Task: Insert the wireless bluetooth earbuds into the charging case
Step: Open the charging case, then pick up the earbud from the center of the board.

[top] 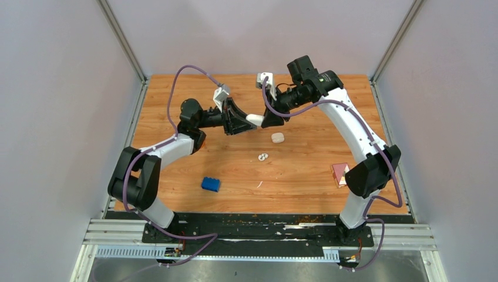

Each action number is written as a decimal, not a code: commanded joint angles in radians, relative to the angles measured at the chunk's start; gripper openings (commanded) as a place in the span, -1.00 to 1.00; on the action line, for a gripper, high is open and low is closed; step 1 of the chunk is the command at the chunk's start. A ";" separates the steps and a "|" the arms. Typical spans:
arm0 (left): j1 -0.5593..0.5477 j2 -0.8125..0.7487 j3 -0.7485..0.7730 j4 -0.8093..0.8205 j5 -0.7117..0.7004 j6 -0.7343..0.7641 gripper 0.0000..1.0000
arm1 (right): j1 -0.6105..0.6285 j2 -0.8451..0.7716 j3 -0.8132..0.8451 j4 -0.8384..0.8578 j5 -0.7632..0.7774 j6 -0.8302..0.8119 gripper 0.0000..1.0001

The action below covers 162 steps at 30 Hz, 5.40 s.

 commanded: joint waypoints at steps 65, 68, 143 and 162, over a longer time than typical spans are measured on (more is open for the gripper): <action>0.157 -0.123 0.013 -0.052 -0.143 0.019 -1.00 | -0.162 -0.071 -0.292 0.128 0.129 -0.059 -0.58; 0.178 -0.179 -0.013 -0.094 -0.169 0.030 -1.00 | -0.092 -0.051 -0.370 0.198 0.183 -0.019 -0.61; 0.248 -0.305 -0.130 -0.145 -0.227 0.023 -1.00 | 0.161 0.327 -0.341 0.332 0.444 0.206 -0.33; 0.248 -0.260 -0.114 -0.114 -0.222 -0.011 -0.99 | 0.161 0.271 -0.348 0.333 0.529 0.189 -0.41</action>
